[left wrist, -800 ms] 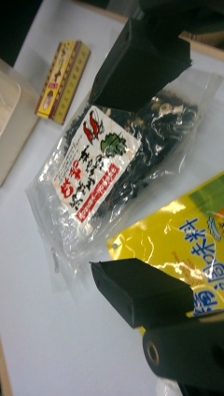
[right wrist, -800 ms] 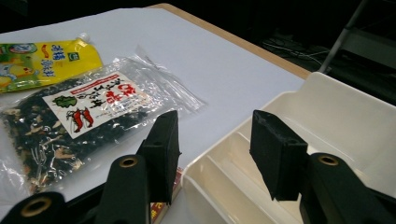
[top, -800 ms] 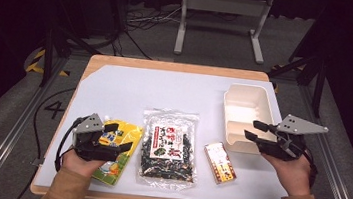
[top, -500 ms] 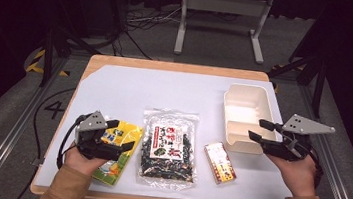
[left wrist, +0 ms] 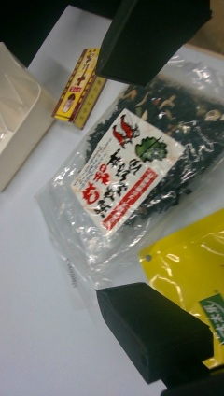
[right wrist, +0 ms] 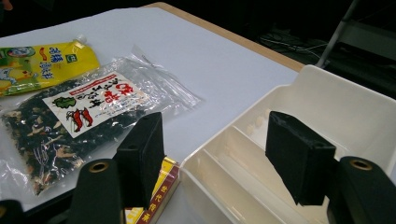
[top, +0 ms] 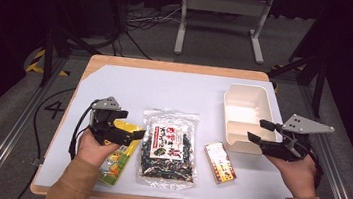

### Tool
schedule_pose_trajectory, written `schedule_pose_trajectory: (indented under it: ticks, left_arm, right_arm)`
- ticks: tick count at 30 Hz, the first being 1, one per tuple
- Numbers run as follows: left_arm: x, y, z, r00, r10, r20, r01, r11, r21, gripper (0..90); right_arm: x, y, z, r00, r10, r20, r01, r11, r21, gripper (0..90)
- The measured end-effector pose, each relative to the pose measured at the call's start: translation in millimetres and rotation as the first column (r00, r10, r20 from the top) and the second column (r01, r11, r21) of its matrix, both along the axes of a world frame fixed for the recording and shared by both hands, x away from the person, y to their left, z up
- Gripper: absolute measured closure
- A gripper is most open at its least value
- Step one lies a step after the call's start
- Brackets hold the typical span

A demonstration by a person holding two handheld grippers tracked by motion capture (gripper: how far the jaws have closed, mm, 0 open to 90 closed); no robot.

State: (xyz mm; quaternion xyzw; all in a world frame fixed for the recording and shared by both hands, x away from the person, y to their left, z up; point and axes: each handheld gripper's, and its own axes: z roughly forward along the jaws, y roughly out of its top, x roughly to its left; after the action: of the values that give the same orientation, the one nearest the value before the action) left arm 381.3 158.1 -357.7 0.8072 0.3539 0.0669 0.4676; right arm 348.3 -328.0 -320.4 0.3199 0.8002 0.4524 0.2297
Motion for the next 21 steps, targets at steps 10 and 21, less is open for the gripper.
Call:
schedule_pose_trajectory:
  ticks: [10,21]
  left_arm:
    - [20.5,-19.7,-3.4,0.9997,0.021,0.015,-0.021,0.9996,0.02,1.5]
    - [48.4,-26.1,-21.8,0.9938,0.092,-0.063,-0.088,0.9946,0.055,8.5]
  right_arm:
    - [-3.5,-2.3,-2.0,0.9999,-0.011,-0.009,0.011,1.0,-0.006,36.1]
    - [-9.8,-3.4,-5.1,0.9997,-0.019,-0.014,0.018,1.0,-0.017,35.8]
